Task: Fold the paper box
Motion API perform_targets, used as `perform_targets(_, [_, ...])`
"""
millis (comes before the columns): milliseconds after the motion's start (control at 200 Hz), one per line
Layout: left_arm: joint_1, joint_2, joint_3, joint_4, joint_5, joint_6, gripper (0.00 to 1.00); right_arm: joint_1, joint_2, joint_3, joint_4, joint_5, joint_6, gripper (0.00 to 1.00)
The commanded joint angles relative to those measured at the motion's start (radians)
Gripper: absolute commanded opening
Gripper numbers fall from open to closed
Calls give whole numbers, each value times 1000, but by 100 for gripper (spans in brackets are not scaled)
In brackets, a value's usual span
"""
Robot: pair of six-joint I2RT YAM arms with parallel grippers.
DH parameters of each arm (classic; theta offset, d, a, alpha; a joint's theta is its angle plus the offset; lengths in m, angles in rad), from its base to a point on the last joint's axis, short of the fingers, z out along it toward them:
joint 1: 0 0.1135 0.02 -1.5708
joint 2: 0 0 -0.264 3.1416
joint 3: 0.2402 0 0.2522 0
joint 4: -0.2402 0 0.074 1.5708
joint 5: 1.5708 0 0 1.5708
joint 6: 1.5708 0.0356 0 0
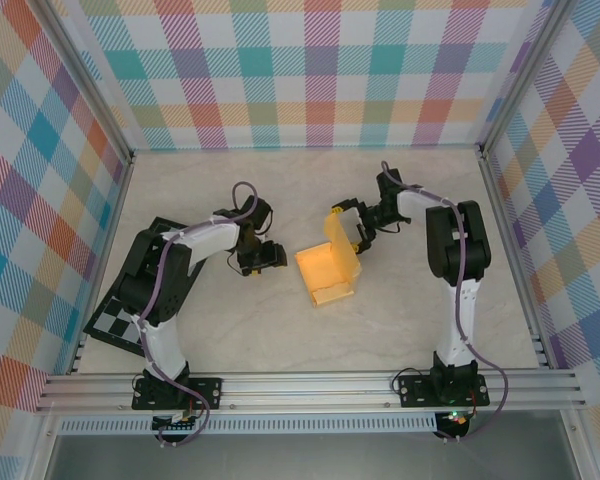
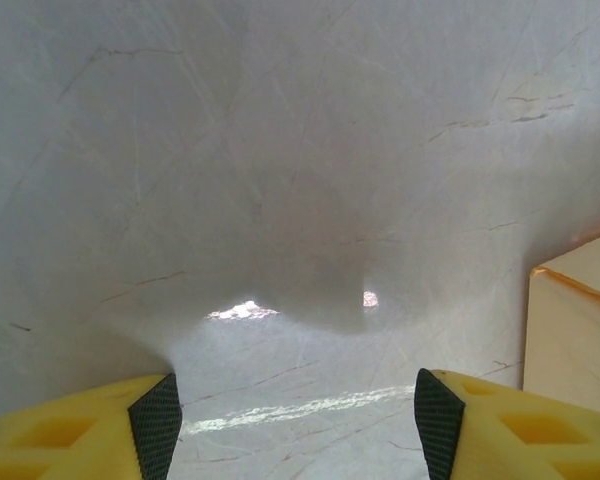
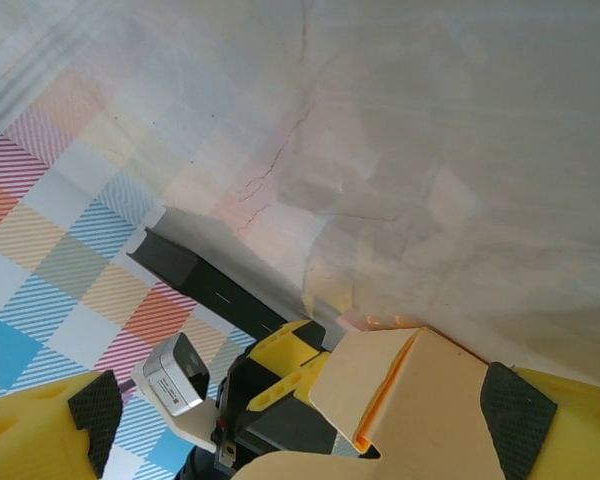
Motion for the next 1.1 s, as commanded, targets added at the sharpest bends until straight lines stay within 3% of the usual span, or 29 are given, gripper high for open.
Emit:
perform_targets(0, [-52, 112, 13, 201, 248, -1, 66, 21, -4, -18, 14, -24, 31, 95])
perform_targets(605, [-79, 173, 94, 274, 269, -98, 67, 71, -38, -91, 90, 9, 93, 95])
perform_targets(1100, [-88, 173, 95, 285, 261, -91, 67, 99, -32, -94, 142, 11, 144, 94])
